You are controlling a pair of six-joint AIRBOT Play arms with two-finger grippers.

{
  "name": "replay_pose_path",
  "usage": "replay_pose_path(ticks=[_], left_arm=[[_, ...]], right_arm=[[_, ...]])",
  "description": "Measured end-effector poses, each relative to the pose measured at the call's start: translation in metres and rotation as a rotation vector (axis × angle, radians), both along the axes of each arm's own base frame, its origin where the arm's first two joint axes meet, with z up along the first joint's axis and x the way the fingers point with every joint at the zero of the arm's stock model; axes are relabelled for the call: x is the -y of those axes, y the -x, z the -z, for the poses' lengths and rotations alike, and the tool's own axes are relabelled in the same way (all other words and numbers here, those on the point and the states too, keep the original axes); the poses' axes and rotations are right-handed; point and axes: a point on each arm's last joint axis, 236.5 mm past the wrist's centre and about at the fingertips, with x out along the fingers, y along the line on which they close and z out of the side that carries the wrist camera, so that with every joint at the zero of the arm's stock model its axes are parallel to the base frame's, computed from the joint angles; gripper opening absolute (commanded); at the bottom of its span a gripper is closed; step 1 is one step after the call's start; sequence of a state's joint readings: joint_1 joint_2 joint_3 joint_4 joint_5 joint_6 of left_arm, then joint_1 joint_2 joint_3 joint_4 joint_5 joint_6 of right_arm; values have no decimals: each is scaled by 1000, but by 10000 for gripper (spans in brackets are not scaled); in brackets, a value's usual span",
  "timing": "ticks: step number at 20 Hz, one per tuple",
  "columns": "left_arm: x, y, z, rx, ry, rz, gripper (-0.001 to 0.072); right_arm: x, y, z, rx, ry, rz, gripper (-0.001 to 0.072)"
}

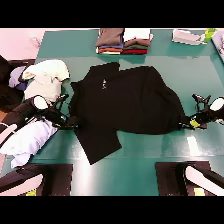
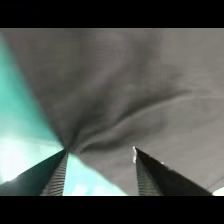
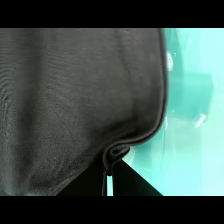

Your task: Fold the shirts.

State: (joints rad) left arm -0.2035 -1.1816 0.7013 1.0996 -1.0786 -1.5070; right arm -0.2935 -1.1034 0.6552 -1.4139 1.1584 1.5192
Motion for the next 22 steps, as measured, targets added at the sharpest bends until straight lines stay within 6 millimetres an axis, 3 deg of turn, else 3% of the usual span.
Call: replay_pose_path(ticks=[1, 5, 7, 8, 10, 12, 14, 16, 19, 22], left_arm=[[2, 0, 2, 13, -8, 14, 29], [8, -15, -11, 89, -20, 47, 24], [7, -35, -39, 183, -34, 69, 24], [6, -48, -63, 256, -42, 76, 24], [3, -75, -126, 439, -54, 79, 24], [-3, -95, -216, 674, -57, 63, 24], [-10, -94, -322, 928, -37, 33, 24], [-21, -73, -422, 1161, -7, -5, 24], [-38, -19, -541, 1449, 50, -55, 23], [-56, 36, -621, 1668, 93, -103, 22]], right_arm=[[-1, 0, 0, 0, 0, -3, 17], [-2, -7, -14, 56, 12, -6, 17], [2, -22, -40, 142, 35, -7, 17], [5, -34, -62, 207, 53, -9, 17], [11, -56, -119, 357, 95, -14, 17], [13, -75, -192, 544, 133, -16, 17], [11, -85, -284, 769, 183, -20, 16], [7, -77, -374, 979, 235, -27, 17], [-4, -44, -485, 1236, 310, -38, 16], [-15, -7, -562, 1415, 364, -50, 15]])
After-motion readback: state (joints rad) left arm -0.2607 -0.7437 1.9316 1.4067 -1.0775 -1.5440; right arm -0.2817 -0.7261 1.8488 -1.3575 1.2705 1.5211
